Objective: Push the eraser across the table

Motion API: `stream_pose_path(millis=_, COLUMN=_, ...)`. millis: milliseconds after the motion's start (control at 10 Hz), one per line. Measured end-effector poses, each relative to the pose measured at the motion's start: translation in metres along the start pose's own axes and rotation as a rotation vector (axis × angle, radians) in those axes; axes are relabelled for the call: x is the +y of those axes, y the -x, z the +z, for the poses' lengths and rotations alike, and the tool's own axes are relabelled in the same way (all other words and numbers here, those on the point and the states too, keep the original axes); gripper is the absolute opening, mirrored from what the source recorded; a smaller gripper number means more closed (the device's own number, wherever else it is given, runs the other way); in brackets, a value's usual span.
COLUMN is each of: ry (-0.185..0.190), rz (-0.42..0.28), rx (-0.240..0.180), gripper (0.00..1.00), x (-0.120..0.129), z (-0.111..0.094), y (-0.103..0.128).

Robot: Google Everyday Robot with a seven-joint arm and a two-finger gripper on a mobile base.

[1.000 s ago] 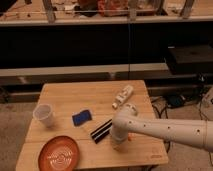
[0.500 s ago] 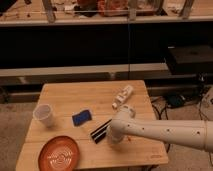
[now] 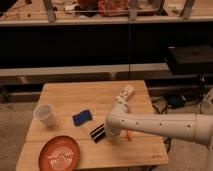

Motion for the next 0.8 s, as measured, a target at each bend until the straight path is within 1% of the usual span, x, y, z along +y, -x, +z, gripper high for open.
stream_pose_path(millis=200, ry=-0.002, rz=-0.012, rx=-0.006, gripper=0.0, x=0.004, z=0.0, y=0.006)
stream_pose_path(millis=300, ry=-0.003, rz=-0.009, rx=-0.004, gripper=0.0, x=0.003, z=0.001, y=0.007)
stream_pose_path(millis=500, ry=-0.009, rz=-0.016, rx=0.005, gripper=0.0, x=-0.012, z=0.002, y=0.003)
stream_pose_path(millis=800, ry=-0.005, rz=-0.026, rx=0.001, gripper=0.0, x=-0.011, z=0.002, y=0.005)
